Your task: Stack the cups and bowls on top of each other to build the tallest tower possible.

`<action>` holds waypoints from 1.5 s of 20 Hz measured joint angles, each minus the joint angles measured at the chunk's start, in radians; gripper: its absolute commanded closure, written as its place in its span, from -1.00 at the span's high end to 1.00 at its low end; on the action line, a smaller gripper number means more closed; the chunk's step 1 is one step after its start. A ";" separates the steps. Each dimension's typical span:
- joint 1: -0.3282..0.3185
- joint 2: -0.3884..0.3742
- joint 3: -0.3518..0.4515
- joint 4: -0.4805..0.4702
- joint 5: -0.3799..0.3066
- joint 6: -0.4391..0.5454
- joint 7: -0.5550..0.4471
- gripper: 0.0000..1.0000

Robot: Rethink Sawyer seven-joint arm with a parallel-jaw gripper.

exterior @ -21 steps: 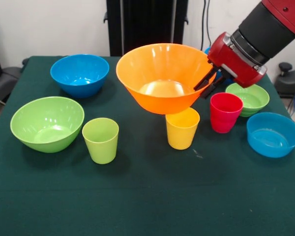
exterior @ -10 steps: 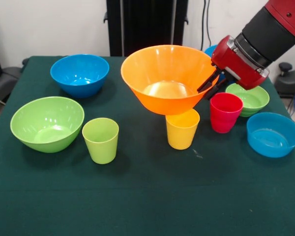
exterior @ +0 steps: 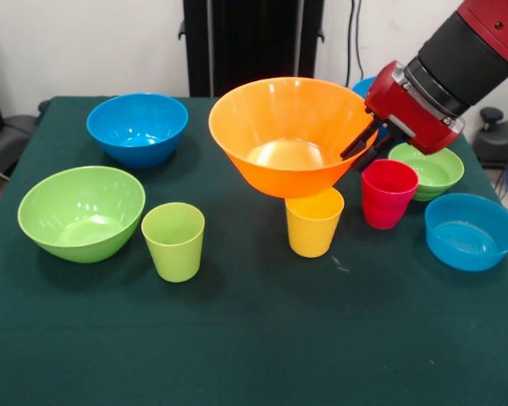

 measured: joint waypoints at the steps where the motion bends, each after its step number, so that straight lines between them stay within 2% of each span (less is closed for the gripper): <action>1: 0.001 0.000 0.000 0.000 0.001 0.000 0.006 -1.00; 17: 0.019 0.007 0.000 -0.001 0.028 0.000 0.134 -1.00; 30: 0.019 0.044 -0.001 -0.012 0.037 0.000 0.160 -1.00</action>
